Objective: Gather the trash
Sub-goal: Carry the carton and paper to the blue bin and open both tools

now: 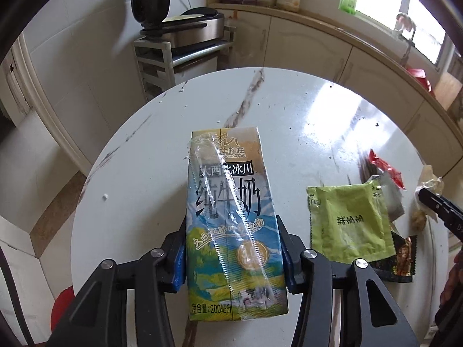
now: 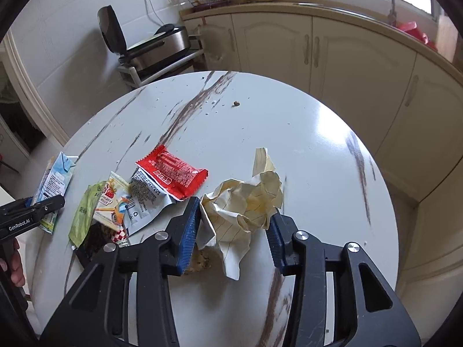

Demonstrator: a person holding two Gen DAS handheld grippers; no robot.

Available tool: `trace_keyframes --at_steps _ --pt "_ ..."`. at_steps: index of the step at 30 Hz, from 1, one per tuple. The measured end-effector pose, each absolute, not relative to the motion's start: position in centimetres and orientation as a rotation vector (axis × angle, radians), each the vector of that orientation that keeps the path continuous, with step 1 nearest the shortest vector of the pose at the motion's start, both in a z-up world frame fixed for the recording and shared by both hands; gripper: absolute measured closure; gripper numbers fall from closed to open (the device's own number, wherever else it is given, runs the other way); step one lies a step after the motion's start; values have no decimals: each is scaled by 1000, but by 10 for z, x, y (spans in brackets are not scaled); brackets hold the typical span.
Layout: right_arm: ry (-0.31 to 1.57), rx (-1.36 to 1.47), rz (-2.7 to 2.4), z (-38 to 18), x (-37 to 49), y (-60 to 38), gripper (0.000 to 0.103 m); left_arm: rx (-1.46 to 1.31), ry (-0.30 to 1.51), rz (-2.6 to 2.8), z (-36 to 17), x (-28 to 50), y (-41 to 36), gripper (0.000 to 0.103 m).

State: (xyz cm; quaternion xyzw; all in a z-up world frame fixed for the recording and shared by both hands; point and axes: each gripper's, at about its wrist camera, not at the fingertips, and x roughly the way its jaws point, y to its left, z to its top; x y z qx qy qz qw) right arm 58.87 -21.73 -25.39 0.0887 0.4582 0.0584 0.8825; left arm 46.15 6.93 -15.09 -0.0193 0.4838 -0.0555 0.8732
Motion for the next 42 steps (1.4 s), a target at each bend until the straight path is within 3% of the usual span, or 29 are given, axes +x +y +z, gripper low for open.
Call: trace_keyframes --at_steps 10,23,32,42 --pt "775 247 162 -175 502 -246 62 -4 815 -204 -90 399 39 57" --pt "571 322 25 -134 345 -352 61 144 735 -553 -68 287 -134 57" --pt "574 347 -283 -174 280 -447 60 215 879 -819 -129 283 -286 57" --pt "724 491 -497 -278 262 -525 60 323 1105 -935 -259 348 -395 56"
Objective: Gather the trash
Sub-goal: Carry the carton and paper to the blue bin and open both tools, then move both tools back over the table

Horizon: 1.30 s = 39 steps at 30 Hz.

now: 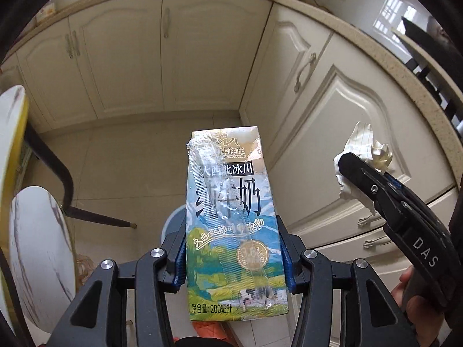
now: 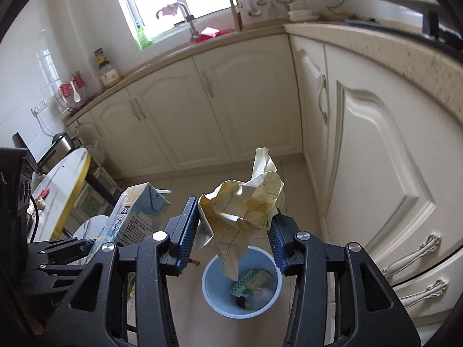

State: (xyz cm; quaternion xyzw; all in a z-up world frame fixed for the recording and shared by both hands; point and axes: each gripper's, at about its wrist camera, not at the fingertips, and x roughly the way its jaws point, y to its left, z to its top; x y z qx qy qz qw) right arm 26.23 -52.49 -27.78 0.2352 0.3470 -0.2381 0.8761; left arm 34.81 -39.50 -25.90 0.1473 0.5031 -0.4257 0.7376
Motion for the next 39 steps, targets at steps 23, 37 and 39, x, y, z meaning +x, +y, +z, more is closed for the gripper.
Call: trace_keyframes --at_steps 23,37,39 --pt "909 664 -374 -375 298 -530 25 334 1038 -653 -285 394 -386 27" --pt "710 467 -303 -230 263 -436 9 208 743 -646 -161 281 -202 7" --pt "696 428 -270 -214 270 -412 8 195 723 -613 -153 276 -166 6"
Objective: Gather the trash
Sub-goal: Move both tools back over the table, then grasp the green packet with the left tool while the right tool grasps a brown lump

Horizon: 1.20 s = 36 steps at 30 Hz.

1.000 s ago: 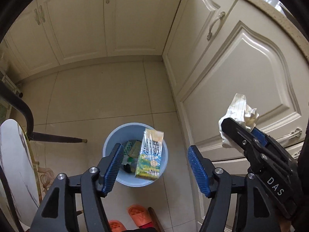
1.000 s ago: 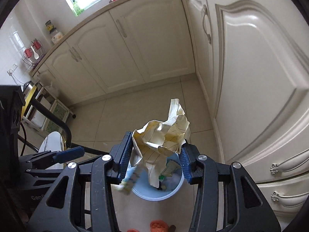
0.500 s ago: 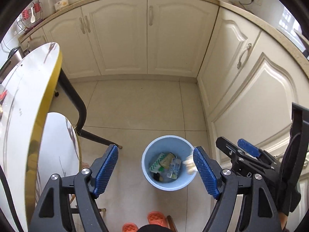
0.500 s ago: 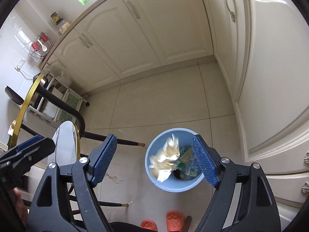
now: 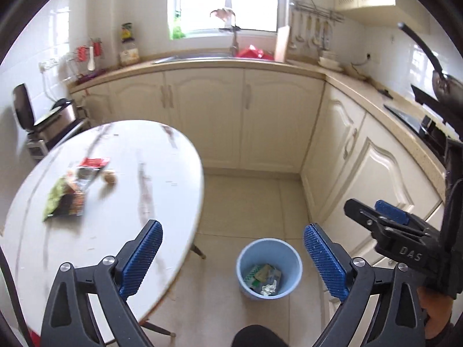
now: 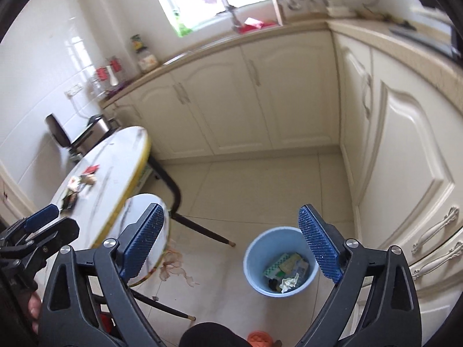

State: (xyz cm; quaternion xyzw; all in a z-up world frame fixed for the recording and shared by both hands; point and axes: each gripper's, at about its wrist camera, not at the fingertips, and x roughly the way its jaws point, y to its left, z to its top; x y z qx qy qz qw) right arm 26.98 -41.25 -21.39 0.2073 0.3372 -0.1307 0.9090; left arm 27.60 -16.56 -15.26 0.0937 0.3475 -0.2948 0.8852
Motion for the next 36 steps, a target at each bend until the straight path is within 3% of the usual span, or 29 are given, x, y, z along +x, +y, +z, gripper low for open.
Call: trace_keyframes --at_steps 8,14,23,34,36 --pt "700 304 -131 -180 312 -327 7 146 688 -418 -140 279 -62 3" --pt "756 210 -21 -180 368 -270 7 147 756 -260 -152 325 -4 2" --pt "858 168 76 -214 459 -228 8 4 958 -256 -167 415 9 2" --pt "945 107 109 -248 535 -212 7 6 1058 -237 -189 495 -8 4" --pt "957 93 122 -253 544 -209 8 -10 1051 -259 -191 503 -5 10"
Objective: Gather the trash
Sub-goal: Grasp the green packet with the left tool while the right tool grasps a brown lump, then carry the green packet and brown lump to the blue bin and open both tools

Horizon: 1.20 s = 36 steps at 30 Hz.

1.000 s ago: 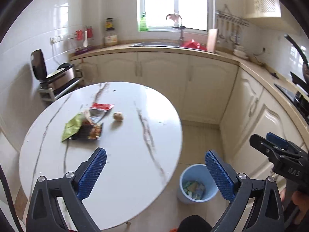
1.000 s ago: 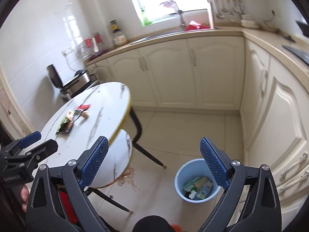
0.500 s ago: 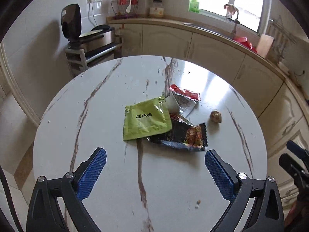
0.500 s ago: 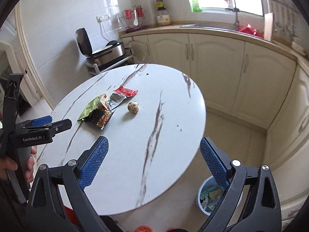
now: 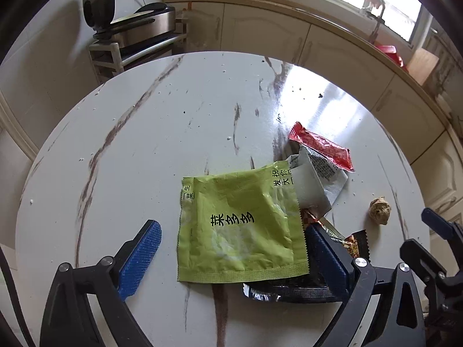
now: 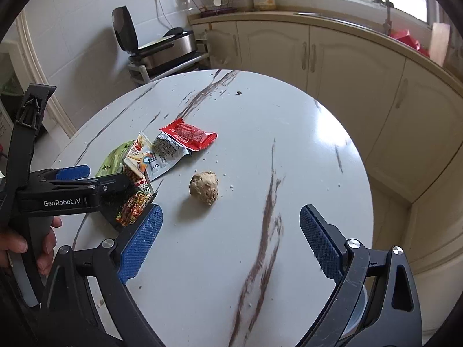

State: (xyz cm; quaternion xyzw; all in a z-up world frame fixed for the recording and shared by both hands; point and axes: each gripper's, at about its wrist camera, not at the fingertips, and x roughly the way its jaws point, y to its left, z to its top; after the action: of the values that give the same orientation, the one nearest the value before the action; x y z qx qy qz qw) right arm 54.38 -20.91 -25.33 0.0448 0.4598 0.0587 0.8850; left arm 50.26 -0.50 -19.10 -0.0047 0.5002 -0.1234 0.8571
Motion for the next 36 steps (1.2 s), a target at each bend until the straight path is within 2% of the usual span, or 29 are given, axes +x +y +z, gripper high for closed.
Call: trace_keyframes --at_steps 5,6,9,14,15,17,18,19,28,36 --pt "965 76 138 -259 554 -202 8 -23 1022 -320 -202 523 14 33" --pt "965 72 146 -260 555 -201 9 -25 1016 -330 -202 521 18 41" --pt "968 60 150 -263 560 -196 20 -81 1008 -361 -202 518 34 56" --pt "990 23 126 -268 567 -193 47 -135 991 -375 -201 507 54 73" --pt "990 18 128 -268 567 -192 51 -145 982 -374 -200 505 57 81" --pt "987 -12 163 -267 567 -188 69 -149 974 -360 -199 501 63 88" --pt "983 -26 174 -267 566 -185 74 -150 974 -359 -199 500 66 91" --pt "985 -37 175 -266 565 -182 79 -148 974 -359 -199 497 69 92" --pt "944 15 204 -245 535 -185 80 -167 970 -347 -189 465 89 97" --pt "860 80 233 -205 489 -195 80 -168 881 -391 -146 406 79 97"
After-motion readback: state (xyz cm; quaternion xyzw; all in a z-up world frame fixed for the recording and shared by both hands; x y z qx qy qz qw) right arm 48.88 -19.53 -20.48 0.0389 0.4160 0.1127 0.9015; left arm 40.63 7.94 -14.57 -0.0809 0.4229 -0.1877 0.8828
